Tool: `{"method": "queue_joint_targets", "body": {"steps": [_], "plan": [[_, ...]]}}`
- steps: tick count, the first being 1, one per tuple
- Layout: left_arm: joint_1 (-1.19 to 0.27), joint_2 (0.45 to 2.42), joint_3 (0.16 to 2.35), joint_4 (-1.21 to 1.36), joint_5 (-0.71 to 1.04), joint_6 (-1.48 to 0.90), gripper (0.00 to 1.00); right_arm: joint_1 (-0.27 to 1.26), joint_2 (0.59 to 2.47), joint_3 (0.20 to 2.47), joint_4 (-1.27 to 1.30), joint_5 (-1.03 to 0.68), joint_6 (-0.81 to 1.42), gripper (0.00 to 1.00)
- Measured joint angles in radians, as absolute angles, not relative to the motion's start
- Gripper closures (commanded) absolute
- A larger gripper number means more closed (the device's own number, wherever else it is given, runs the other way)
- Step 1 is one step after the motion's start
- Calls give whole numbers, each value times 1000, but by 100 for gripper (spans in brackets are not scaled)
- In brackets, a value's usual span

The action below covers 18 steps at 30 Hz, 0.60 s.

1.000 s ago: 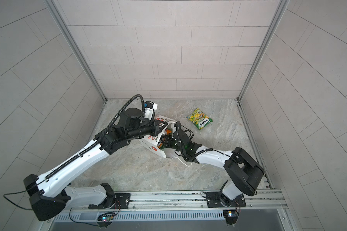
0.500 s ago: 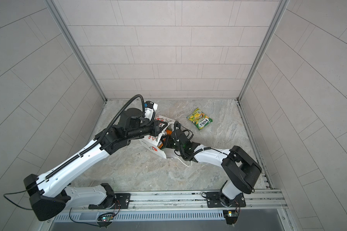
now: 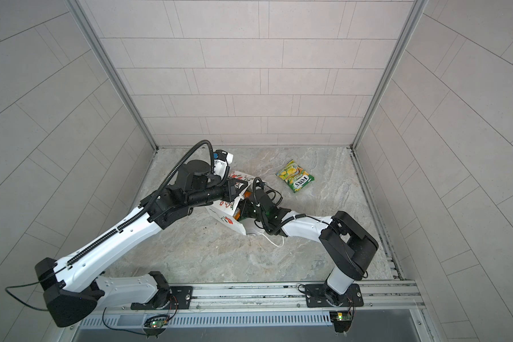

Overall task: Take the snacks out of the paper bag
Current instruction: 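Reach the right gripper into the bag and grasp the orange Fox's Fruits packet, then pull the orange packet out of the bag with the right gripper, away from the robot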

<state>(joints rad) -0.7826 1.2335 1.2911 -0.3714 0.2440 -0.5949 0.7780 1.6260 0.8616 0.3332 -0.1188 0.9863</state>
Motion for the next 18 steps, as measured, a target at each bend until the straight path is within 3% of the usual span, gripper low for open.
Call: {"method": "queue_joint_targets", "body": {"steps": [18], "plan": [[-788,1196,1291,-429,88,-575,100,778,1467,796,344,-279,875,100]]}}
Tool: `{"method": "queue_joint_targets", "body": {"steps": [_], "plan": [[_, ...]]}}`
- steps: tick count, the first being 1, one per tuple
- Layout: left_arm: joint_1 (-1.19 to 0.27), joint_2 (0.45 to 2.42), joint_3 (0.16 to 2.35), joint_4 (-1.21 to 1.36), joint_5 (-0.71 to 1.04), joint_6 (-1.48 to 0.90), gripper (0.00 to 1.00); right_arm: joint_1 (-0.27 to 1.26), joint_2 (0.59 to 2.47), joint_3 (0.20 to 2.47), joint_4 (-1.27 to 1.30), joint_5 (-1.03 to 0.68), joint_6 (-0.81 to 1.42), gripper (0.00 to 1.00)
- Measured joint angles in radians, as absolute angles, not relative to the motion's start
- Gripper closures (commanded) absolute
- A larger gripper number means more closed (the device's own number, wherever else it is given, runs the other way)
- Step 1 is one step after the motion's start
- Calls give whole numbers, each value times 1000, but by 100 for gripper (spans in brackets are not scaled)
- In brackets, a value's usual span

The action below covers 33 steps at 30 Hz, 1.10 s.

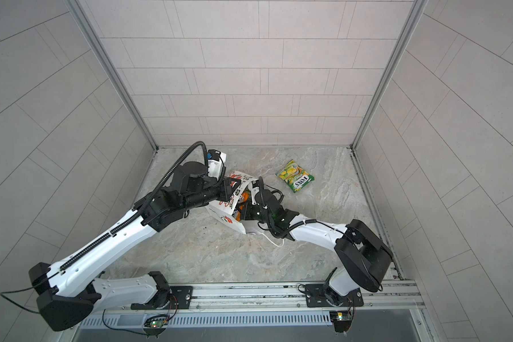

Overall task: Take the snacks out of the paper bag
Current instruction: 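Pull the orange packet out of the bag with the right gripper, away from the robot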

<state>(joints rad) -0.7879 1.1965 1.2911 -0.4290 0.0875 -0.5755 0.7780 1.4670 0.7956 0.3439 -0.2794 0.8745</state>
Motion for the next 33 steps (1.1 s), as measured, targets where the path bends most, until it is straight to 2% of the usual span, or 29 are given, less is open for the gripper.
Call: {"method": "queue_joint_targets", "body": {"steps": [18,33], "plan": [[-788,1187,1291,-463,-42,-576,100,720,1117,746,158,-397,776,100],[-788,1187,1291,-476,-75,-577,100,662,829,775,-143,-498,669,100]]}}
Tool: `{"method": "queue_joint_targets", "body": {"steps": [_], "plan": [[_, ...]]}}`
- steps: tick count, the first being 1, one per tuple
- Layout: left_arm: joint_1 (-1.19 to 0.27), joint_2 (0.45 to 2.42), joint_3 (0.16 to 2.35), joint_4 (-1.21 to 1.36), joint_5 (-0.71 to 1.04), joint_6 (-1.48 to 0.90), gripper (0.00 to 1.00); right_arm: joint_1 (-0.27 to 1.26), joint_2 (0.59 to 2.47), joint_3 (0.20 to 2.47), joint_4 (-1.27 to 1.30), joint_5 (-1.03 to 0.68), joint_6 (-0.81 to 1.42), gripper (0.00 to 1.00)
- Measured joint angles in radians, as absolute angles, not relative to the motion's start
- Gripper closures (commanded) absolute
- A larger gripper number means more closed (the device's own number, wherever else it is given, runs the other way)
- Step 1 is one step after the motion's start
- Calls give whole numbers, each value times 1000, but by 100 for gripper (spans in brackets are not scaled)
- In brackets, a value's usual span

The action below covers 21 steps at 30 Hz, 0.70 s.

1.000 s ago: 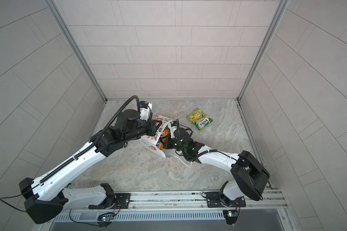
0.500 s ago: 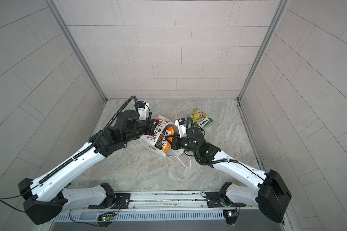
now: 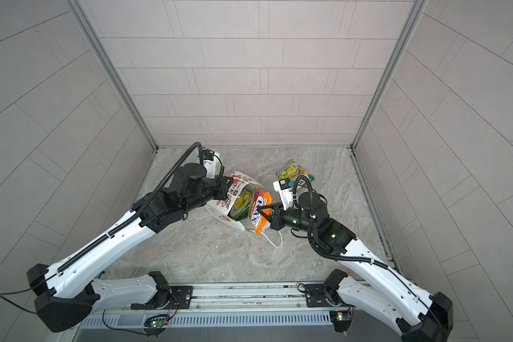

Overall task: Take the snacks out of the paper bag
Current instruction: 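Pull the orange packet out of the bag with the right gripper, away from the robot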

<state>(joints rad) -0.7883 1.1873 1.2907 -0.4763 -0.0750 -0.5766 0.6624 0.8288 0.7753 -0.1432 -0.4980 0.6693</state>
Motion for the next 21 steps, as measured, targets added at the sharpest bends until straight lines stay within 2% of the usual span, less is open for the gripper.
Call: {"method": "queue_joint_targets", "body": {"steps": [10,21], "plan": [[-789,1187,1285,-476,-58,-576,100,659,720,953,-374,-456,562,100],[-789,1187,1284,-476,-30,-575,100,567,700,1032,-597,-199,449,100]]}}
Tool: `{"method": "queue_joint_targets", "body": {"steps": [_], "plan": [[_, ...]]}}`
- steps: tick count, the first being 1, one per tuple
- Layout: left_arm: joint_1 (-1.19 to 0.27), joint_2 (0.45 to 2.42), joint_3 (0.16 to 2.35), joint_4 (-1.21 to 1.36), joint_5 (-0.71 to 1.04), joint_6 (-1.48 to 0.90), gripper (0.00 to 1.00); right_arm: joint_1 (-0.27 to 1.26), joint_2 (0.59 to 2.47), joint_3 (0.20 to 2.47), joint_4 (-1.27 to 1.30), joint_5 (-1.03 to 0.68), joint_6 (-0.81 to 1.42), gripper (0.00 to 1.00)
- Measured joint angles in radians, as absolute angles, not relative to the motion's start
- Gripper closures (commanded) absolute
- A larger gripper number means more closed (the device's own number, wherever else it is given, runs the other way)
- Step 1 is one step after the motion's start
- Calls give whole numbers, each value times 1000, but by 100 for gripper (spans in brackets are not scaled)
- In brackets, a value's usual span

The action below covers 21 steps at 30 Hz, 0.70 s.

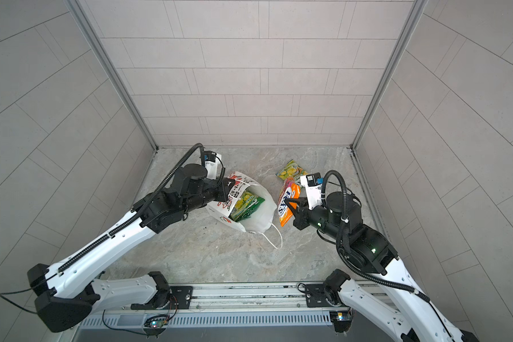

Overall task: Take the snacks out of the paper bag
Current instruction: 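Pull the orange packet out of the bag with the right gripper, away from the robot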

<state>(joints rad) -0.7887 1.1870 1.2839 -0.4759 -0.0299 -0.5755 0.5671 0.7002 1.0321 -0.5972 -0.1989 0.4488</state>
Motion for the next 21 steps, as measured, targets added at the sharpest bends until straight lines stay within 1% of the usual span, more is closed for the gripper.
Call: {"method": "queue_joint_targets", "body": {"steps": [4,9,14,21], "plan": [[-789,1186,1284,-476,-25,-575,100,461,710,1034,-627,-161,425,100],[-789,1182,1284,-476,-22,-569,100,302,728,1034,-645,-163,413,100],[-789,1182,1284,-476,-19,-566,100,150,768,1034,-645,-184,396,100],[-789,1180,1283,-477,-19,-564,100,-65,860,994,-610,-258,381,100]]}}
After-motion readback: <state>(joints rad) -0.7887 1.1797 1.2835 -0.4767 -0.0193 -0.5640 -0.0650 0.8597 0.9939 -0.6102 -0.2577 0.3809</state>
